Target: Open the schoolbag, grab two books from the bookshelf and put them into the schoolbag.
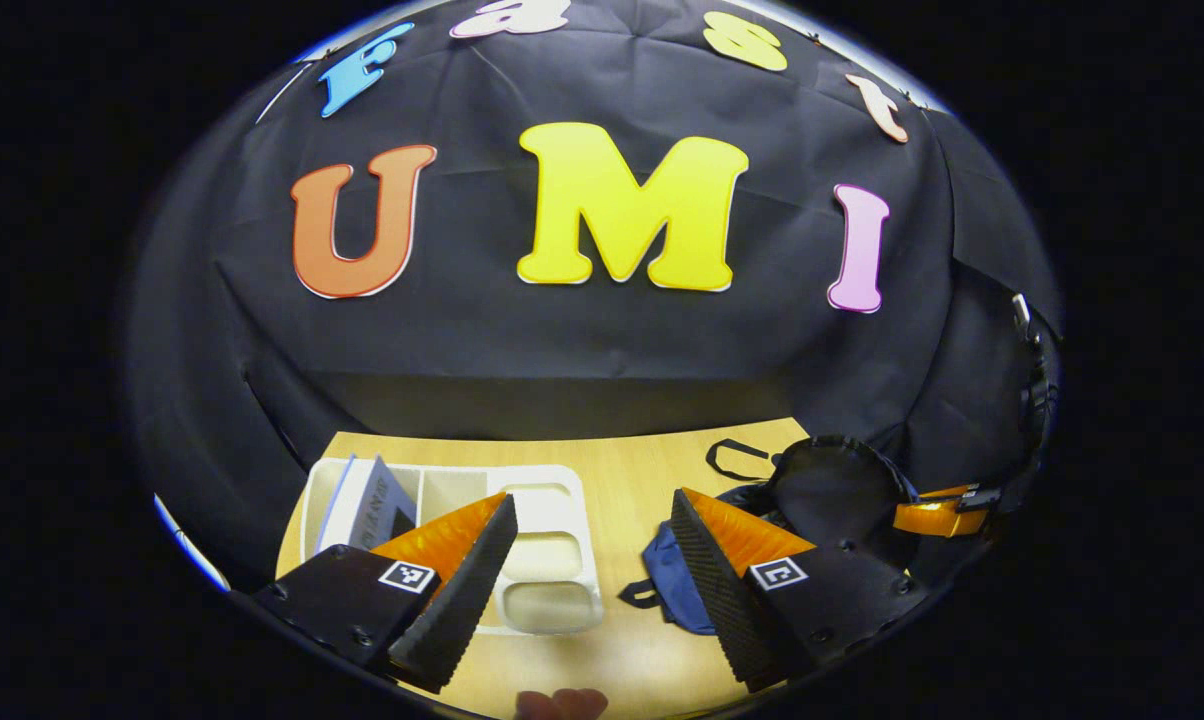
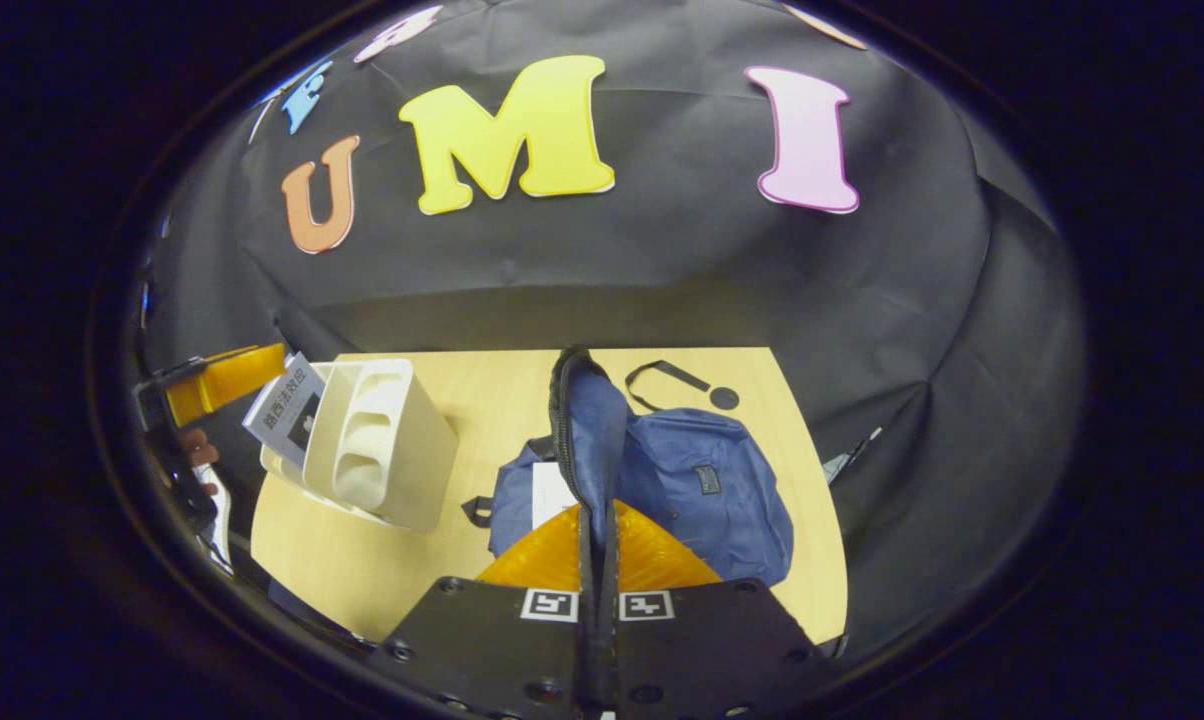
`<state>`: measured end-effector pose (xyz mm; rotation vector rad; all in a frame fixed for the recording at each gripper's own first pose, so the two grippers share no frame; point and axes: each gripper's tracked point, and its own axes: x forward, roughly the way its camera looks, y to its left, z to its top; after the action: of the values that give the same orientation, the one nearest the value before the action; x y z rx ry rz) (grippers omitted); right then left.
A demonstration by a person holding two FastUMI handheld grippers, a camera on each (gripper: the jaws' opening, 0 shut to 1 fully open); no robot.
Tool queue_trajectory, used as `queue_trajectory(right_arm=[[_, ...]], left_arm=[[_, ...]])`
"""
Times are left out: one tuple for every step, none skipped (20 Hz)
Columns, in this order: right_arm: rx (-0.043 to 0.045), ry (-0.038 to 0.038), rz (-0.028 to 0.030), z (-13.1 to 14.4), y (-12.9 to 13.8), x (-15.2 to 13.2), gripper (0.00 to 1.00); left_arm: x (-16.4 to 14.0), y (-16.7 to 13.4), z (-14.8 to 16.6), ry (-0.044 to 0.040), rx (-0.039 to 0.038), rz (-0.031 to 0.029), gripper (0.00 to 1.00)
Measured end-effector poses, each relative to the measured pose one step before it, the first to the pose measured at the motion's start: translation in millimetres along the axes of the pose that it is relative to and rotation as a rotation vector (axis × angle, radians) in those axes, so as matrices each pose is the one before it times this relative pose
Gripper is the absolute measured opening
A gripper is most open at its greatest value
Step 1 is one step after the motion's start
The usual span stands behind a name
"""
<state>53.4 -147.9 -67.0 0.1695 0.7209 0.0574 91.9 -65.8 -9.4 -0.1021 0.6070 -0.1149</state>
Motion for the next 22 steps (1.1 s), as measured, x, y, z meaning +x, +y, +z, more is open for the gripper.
queue_trajectory(right_arm=[[0.00191,-0.00209,0.00017,-0.72,0.33,0.59,0.0],[0.00304,-0.00116,0.00046,0.25,-0.25,-0.08,0.0],[0.00148,0.00012,-0.00046,-1.96,-0.29,-0.83,0.0],[0.0026,-0.00023,0.00004,-0.39,-0.46,0.43,0.0],[0.00179,-0.00075,0.00018,0.06,-0.21,0.05,0.0],[0.00177,-0.00112,-0.00089,0.22,-1.11,-0.71,0.0],[0.00197,-0.00115,-0.00032,0.06,-0.38,0.31,0.0],[0.00258,-0.00228,-0.00042,0.96,-0.33,0.41,0.0],[0.00277,-0.00093,-0.00074,-1.7,-1.01,-0.55,0.0],[0.00251,-0.00017,-0.00075,-0.42,-1.25,-0.69,0.0],[0.00175,-0.00026,-0.00109,-0.47,-0.31,0.59,0.0],[0.00442,-0.00145,-0.0019,0.85,-1.79,-0.18,0.04],[0.00367,-0.00079,-0.00114,-1.14,-1.38,-0.5,0.04],[0.00314,0.00073,-0.00291,0.2,-1.72,-0.21,0.04],[0.00386,0.0015,-0.00054,-1.0,-1.12,0.56,0.04],[0.00469,0.00109,-0.00046,-0.71,-0.96,0.05,0.04],[0.0048,0.00071,0.00038,-0.35,-0.32,-1.11,0.03],[0.00413,0.00079,-0.00174,-0.28,-2.13,-0.23,0.0],[0.00216,0.00034,-0.0011,0.07,-0.79,0.02,0.04],[0.00057,0.0003,-0.0032,-0.17,-1.55,0.46,0.04],[0.00043,0.00077,-0.00209,0.6,-1.25,0.28,0.0],[0.00095,0.00011,-0.00207,0.13,-1.29,-0.89,0.04]], left_arm=[[-7.63,16.48,2.06,0.01091,-0.01296,0.00354,0.98],[-4.69,15.29,-2.77,0.02172,-0.01007,0.0117,0.98],[-3.5,19.68,-1.89,0.02128,-0.00495,0.01469,0.98],[-3.47,20.65,-1.47,0.02713,0.00014,0.01995,0.98],[-3.02,19.7,-0.51,0.02085,0.0046,0.0198,0.98],[-1.85,18.12,1.31,0.01711,0.00557,0.01627,0.98],[-2.02,15.89,-1.0,0.02104,-0.00195,0.01277,0.98],[-1.51,9.97,-1.31,0.02676,-0.01449,-0.00531,0.98],[0.03,7.59,-0.42,0.02854,-0.01894,-0.01004,0.99],[1.45,3.16,0.26,0.02779,-0.01548,-0.01225,0.98],[3.02,6.39,1.78,0.01977,-0.00126,-0.00664,0.99],[2.4,9.02,-0.35,0.02616,0.00934,-0.00209,0.99],[2.91,7.36,-0.34,0.0302,0.01316,-0.00069,1.0],[4.1,4.61,-1.46,0.03403,0.00766,-0.0035,0.99],[5.76,4.84,-1.82,0.03724,0.00187,-0.00372,0.99],[7.66,2.48,-1.53,0.03507,-0.00283,-0.00586,0.99],[8.39,1.36,-1.93,0.0351,-0.00927,-0.00565,0.99],[6.78,2.75,-3.26,0.03826,-0.01254,-0.01335,0.99],[6.42,-1.08,-5.4,0.03891,-0.01315,-0.01376,0.99],[6.21,-0.54,-6.0,0.04176,-0.01219,-0.01628,0.99],[6.79,1.53,-4.05,0.04227,-0.00935,-0.00891,0.99],[9.08,0.75,-1.06,0.03449,-0.00373,-0.00267,0.99]])
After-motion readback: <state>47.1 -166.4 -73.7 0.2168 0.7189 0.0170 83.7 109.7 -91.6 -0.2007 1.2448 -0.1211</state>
